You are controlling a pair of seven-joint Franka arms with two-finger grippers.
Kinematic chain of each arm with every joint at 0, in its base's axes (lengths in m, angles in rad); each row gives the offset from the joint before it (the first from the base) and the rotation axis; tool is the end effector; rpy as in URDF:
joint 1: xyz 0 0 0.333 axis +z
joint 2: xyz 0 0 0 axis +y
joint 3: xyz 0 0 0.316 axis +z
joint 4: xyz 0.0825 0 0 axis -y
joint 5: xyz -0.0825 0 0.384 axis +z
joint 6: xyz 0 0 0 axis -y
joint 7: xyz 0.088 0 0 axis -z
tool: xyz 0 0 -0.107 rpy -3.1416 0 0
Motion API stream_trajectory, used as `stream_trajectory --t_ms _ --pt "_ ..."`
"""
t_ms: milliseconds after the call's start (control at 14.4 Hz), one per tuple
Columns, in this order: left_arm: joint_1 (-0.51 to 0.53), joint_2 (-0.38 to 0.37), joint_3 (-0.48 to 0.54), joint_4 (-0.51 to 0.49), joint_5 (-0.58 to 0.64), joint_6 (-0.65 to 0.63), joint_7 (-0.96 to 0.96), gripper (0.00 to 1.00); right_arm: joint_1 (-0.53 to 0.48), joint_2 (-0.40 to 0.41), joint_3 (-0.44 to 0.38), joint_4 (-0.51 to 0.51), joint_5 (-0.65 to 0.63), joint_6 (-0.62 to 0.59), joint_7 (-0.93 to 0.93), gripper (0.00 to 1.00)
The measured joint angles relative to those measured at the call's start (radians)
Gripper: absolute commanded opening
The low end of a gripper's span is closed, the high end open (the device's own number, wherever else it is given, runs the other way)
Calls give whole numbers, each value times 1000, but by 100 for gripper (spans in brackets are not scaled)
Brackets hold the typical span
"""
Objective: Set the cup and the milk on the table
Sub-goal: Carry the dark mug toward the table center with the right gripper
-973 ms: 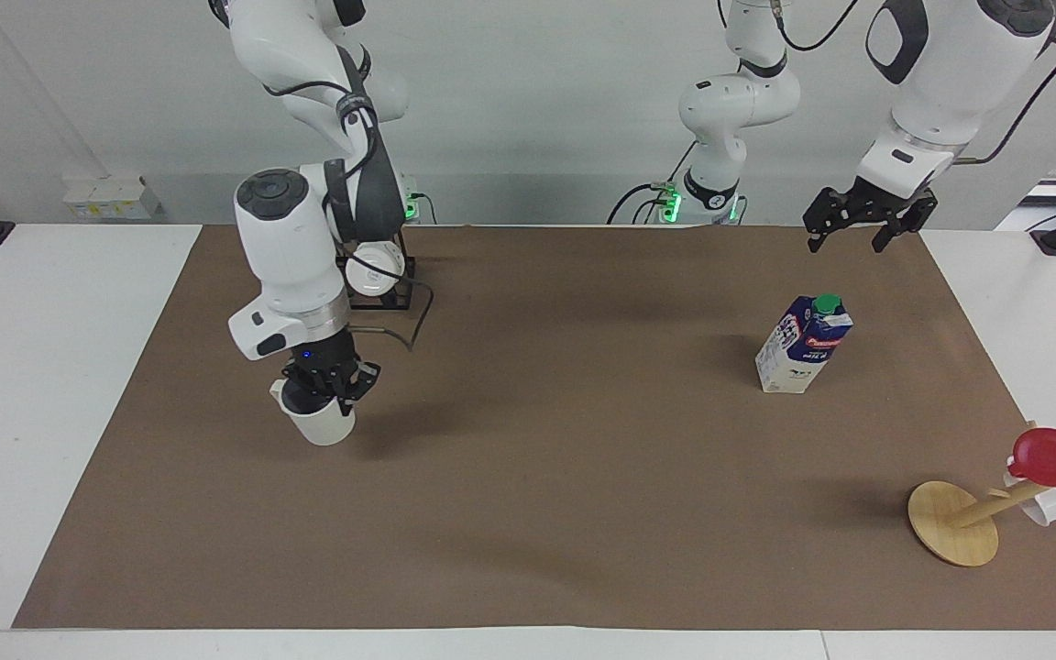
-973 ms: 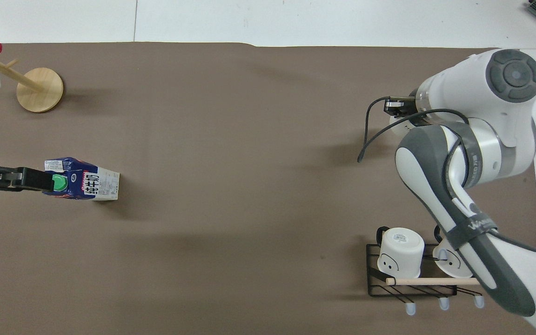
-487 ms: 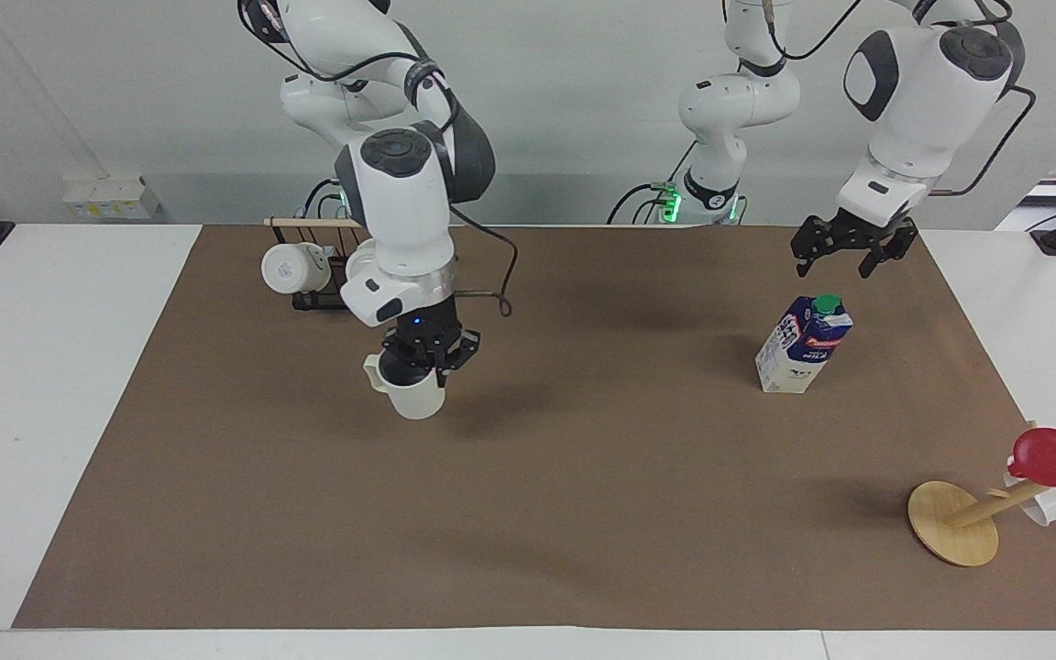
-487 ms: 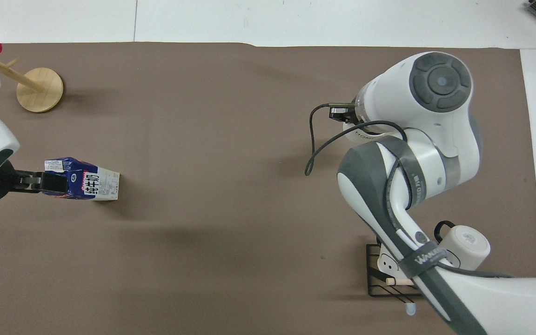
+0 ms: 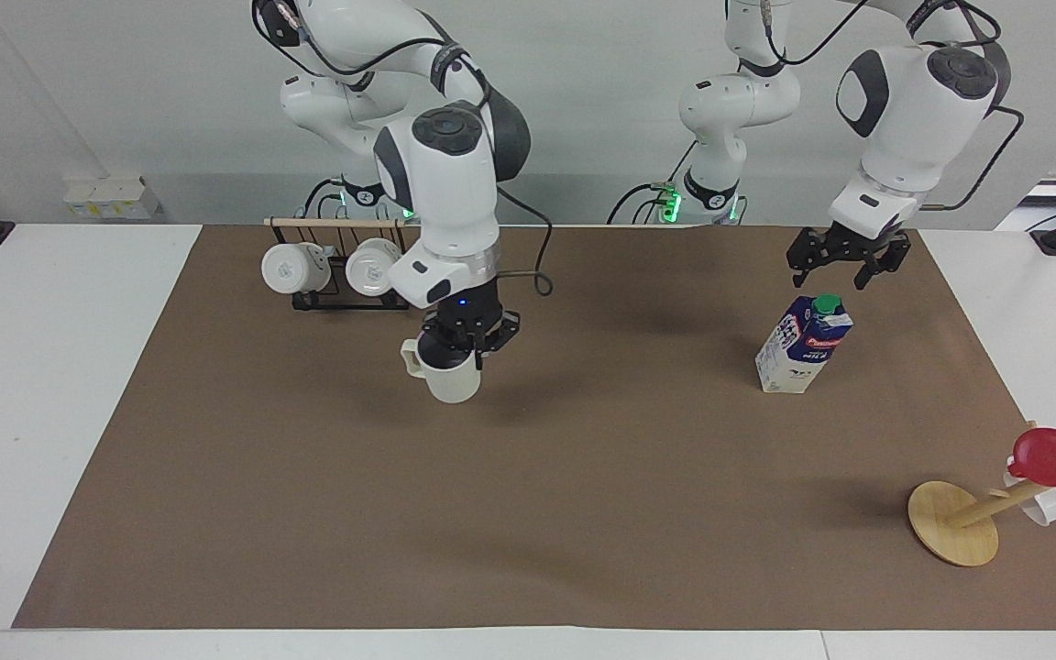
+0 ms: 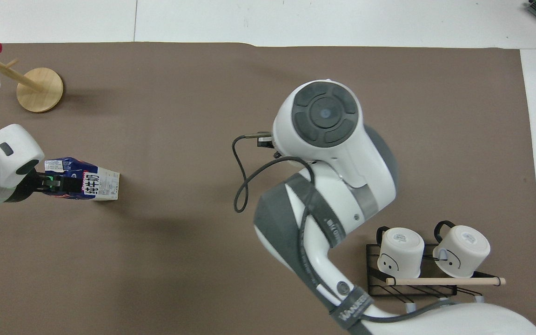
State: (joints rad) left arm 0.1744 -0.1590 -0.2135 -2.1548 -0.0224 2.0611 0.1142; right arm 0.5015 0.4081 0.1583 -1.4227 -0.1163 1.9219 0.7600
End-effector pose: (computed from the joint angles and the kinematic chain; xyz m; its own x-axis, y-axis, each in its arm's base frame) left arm 0.5100 -0.0245 0.4720 0.9881 -0.1417 0.0600 -0.1407 -0.9898 -0.0201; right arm 0.5611 0.4024 0.4756 0.9912 -0.0823 0.1037 -0.0796 -0.9964 -0.0297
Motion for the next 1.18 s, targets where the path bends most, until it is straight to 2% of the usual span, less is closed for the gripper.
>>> stream_trajectory --t_ms 278,487,904,1182 --pt "1 7 0 -1 0 12 27 100 83 76 -1 40 0 0 91 0" --pt "1 19 1 -1 0 27 40 83 134 134 -3 66 -3 4 135 0" --pt "2 26 2 -1 0 35 43 67 181 190 -3 64 -65 87 195 0" --pt "2 26 2 -1 0 38 44 57 181 201 -5 14 -72 140 195 0"
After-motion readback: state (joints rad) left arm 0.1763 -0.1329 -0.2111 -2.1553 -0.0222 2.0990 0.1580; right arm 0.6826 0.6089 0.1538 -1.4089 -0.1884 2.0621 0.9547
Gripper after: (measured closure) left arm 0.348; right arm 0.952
